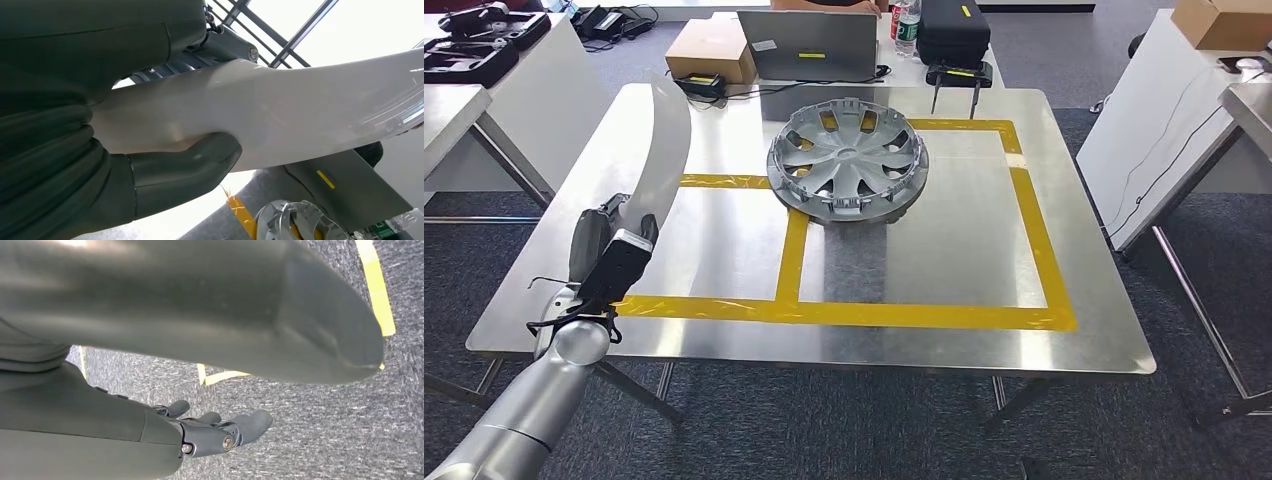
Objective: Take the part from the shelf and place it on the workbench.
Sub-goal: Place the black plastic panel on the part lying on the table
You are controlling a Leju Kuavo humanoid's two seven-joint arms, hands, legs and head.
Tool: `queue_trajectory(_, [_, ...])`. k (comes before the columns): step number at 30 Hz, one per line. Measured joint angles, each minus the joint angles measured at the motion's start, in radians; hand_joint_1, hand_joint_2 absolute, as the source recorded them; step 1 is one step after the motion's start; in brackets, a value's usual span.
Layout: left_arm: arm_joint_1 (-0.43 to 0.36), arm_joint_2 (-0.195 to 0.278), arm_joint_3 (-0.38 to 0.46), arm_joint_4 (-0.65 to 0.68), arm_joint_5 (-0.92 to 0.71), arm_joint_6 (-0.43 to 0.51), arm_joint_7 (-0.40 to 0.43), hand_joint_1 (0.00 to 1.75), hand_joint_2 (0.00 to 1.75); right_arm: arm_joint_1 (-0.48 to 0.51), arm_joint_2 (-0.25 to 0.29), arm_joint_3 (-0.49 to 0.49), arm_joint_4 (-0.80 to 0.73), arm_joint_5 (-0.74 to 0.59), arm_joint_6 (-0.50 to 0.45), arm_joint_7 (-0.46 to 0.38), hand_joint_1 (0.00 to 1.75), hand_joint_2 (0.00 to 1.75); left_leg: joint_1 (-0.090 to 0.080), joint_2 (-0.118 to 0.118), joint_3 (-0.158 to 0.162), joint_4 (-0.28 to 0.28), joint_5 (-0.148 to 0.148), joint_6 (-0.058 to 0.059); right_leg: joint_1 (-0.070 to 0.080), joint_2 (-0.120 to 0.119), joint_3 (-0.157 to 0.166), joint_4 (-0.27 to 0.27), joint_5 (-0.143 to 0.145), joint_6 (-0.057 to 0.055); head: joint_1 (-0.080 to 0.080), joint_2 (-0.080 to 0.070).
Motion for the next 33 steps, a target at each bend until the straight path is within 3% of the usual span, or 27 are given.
queue_trajectory(4, [0.0, 0.0, 0.0, 0.0, -0.001, 0.0, 0.001, 0.0, 1.75, 0.0, 0.0, 0.0, 0.0, 0.0, 0.0, 0.0, 0.0, 0.0, 0.0, 0.0, 0.0, 0.0, 0.001, -0.002, 0.0, 0.0, 0.001, 0.0, 0.001, -0.001, 0.0, 0.0])
queue_trajectory(5, [-0.001, 0.0, 0.0, 0.0, -0.002, 0.0, 0.002, 0.0, 1.75, 0.0, 0.0, 0.0, 0.0, 0.0, 0.0, 0.0, 0.0, 0.0, 0.0, 0.0, 0.001, 0.0, 0.001, -0.002, -0.001, 0.0, 0.001, 0.0, 0.001, -0.002, 0.0, 0.0])
queue_trajectory(9, [-0.011, -0.002, 0.0, 0.009, -0.016, -0.008, 0.018, 0.0, 0.0, 0.0, 0.0, 0.0, 0.0, 0.005, -0.001, 0.002, 0.0, 0.0, 0.0, 0.0, 0.002, 0.0, 0.001, -0.002, -0.002, 0.0, 0.002, 0.0, 0.002, -0.001, 0.0, 0.0])
queue_trajectory(33, [-0.028, -0.008, -0.001, 0.053, -0.024, -0.018, 0.002, 0.0, 0.0, 0.0, 0.005, 0.0, 0.0, -0.002, -0.011, 0.0, 0.0, 0.0, -0.001, 0.0, 0.003, 0.0, 0.001, -0.001, -0.004, 0.0, 0.004, -0.001, 0.002, 0.0, 0.0, 0.0])
